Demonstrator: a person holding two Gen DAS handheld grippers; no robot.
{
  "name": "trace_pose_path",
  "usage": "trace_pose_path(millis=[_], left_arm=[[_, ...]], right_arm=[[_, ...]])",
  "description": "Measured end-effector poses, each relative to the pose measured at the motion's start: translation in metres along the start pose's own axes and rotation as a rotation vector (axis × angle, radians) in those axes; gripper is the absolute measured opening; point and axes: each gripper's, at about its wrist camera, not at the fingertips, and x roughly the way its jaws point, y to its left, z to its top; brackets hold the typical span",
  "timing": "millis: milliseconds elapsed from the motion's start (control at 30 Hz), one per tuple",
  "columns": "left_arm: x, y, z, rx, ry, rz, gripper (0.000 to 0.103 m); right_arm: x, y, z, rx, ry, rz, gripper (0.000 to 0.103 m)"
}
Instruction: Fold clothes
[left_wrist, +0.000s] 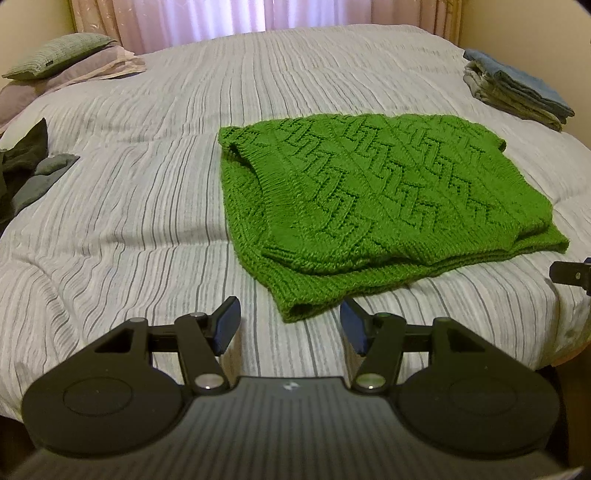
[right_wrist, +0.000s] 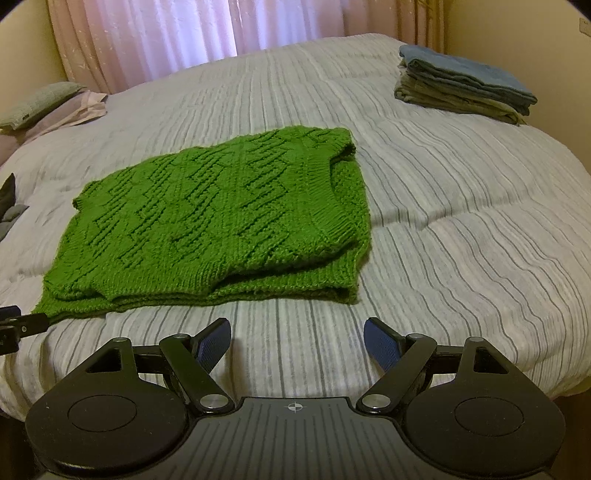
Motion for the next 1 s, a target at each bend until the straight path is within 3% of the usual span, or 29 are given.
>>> trace_pose_path(millis=[367, 700, 767, 1000], left_arm=[[0.008, 0.002, 0.018, 0.001, -0.053, -0.044, 0.055], [0.032, 0.008, 0.039, -0.021, -0.076, -0.082, 0.051], [0.04, 0.009, 0.04, -0.029, -0.076, -0.097, 0.05], [0.069, 0.014, 0.031, -0.041, -0.034, -0.11, 0.05]], right_arm=[[0.012, -0.009, 0.01, 0.02, 0.009, -0.003, 0.082], [0.022, -0.038, 0.029, 0.124, -0.053, 0.033, 0.082], [0.025, -0.055, 0.032, 0.206, -0.089, 0.088, 0.082], [0.064, -0.098, 0.031, 0.494, -0.086, 0.306, 0.082]])
